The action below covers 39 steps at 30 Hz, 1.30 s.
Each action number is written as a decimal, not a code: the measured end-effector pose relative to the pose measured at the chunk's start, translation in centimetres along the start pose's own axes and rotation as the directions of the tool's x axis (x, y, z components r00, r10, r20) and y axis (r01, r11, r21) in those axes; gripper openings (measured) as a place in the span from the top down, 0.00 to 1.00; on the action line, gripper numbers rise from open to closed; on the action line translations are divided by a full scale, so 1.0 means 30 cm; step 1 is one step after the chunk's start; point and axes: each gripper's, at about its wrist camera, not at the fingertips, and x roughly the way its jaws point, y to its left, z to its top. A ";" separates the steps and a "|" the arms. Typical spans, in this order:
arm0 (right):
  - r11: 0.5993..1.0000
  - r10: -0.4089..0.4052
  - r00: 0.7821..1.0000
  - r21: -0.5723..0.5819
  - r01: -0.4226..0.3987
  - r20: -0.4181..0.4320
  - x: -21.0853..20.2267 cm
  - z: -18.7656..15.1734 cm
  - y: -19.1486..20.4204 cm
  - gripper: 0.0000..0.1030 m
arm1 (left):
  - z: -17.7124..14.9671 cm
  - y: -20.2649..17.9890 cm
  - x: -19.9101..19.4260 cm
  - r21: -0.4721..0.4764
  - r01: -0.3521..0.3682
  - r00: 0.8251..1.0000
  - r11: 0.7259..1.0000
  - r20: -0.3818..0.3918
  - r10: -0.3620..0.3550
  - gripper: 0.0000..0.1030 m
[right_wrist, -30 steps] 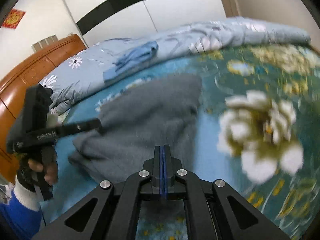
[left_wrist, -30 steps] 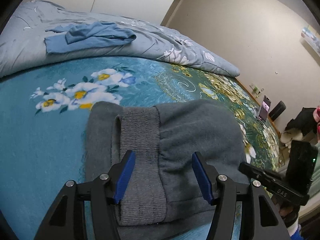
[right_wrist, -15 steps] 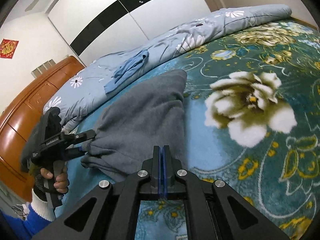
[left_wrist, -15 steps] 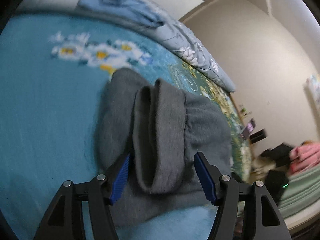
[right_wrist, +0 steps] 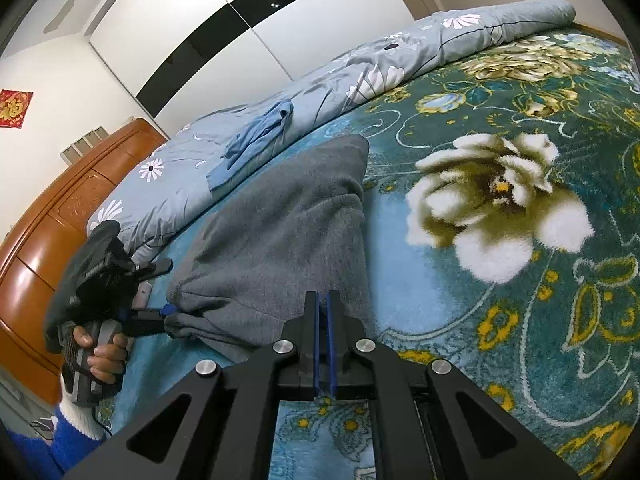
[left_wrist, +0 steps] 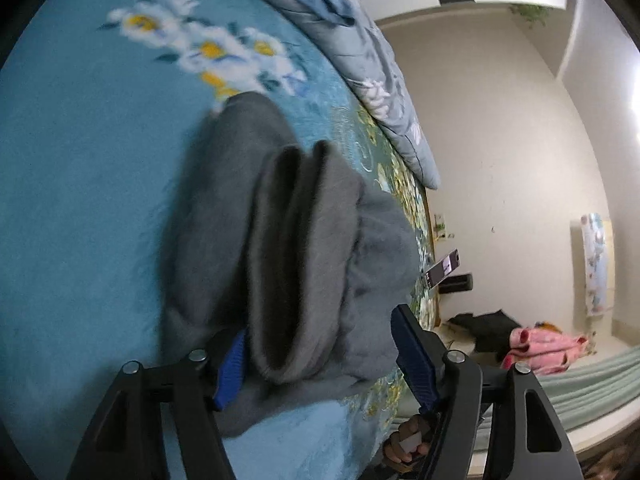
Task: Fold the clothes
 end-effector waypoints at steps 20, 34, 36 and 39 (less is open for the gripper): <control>1.000 -0.001 1.000 0.018 0.001 -0.002 -0.007 -0.004 -0.013 0.97 | 0.004 -0.095 0.057 0.188 -0.125 0.992 0.974 0.023 0.122 0.53; 1.000 0.013 1.000 -0.007 -0.013 0.000 -0.017 0.015 0.019 0.97 | 0.001 -0.147 -0.080 0.275 -0.028 0.988 0.961 0.156 -0.015 0.83; 1.000 0.016 1.000 -0.007 -0.016 -0.010 -0.002 0.008 0.020 0.97 | 0.005 -0.052 -0.046 0.209 -0.080 0.988 0.975 0.143 0.051 0.82; 1.000 0.031 0.999 0.001 -0.031 -0.030 0.018 -0.005 0.017 0.97 | 0.004 0.081 -0.014 0.104 -0.047 0.991 0.993 0.127 0.033 0.82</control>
